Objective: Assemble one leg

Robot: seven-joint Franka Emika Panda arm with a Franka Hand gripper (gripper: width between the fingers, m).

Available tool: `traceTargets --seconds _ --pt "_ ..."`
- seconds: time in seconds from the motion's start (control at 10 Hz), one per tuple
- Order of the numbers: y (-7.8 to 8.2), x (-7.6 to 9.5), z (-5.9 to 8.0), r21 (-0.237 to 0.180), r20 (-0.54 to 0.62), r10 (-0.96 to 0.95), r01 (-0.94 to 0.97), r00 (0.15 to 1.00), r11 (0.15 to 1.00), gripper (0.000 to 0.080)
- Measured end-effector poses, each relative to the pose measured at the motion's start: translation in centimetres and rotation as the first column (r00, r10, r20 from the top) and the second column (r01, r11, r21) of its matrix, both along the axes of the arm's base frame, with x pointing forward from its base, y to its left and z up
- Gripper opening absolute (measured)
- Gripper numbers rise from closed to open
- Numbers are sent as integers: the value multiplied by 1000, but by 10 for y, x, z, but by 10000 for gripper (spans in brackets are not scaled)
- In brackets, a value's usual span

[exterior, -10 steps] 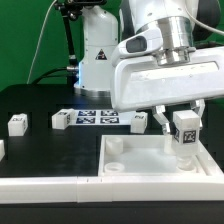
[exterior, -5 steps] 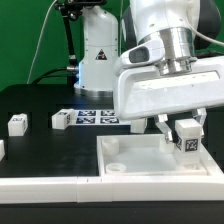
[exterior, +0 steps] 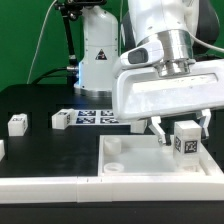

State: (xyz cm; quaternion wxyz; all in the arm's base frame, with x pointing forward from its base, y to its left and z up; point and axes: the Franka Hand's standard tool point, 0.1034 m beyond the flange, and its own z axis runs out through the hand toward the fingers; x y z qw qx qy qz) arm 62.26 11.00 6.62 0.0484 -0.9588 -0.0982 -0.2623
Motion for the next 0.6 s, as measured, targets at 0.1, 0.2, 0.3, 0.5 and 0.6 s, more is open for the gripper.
traceTargets --seconds 0.1,0.2,0.3,0.5,0.6 --pt "0 0 0 0 0 0 0 1000 1000 590" --pt "0 0 0 0 0 0 0 1000 1000 590" --pt "0 0 0 0 0 0 0 1000 1000 637" --pt "0 0 1 0 -1 0 0 1000 1000 648" --pt "1 2 7 0 -5 3 -3 1000 1000 648"
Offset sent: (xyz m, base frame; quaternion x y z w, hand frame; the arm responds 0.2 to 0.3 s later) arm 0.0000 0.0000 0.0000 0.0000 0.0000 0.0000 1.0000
